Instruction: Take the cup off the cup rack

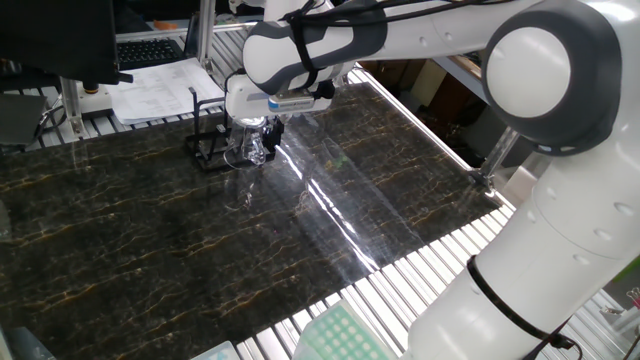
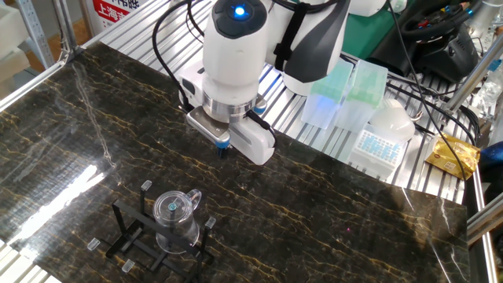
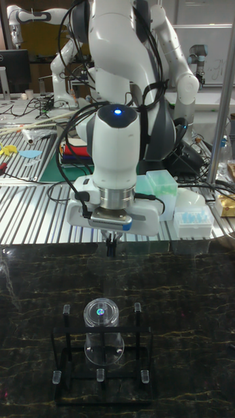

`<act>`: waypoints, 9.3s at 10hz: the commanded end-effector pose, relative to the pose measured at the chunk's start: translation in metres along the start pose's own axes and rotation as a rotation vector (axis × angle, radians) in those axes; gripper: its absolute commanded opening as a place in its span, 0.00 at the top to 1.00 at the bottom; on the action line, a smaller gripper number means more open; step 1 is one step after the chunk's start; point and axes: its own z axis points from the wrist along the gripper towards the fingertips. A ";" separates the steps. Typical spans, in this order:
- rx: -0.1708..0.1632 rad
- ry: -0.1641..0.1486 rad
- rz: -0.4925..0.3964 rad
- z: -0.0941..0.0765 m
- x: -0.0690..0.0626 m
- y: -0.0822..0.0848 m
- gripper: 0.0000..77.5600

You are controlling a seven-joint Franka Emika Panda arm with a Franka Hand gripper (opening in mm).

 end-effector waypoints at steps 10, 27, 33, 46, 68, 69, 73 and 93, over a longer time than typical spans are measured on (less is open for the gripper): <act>0.028 -0.012 -0.005 0.004 -0.024 0.001 1.00; 0.020 0.016 -0.018 0.015 -0.031 -0.008 1.00; 0.014 0.031 -0.007 0.024 -0.033 -0.007 1.00; -0.005 0.012 -0.014 0.039 -0.032 -0.011 1.00; -0.035 -0.059 -0.117 0.050 -0.075 -0.003 1.00; -0.035 -0.058 -0.120 0.051 -0.075 -0.002 0.00; -0.035 -0.058 -0.120 0.051 -0.075 -0.002 0.00; -0.037 -0.058 -0.090 0.071 -0.085 0.002 0.00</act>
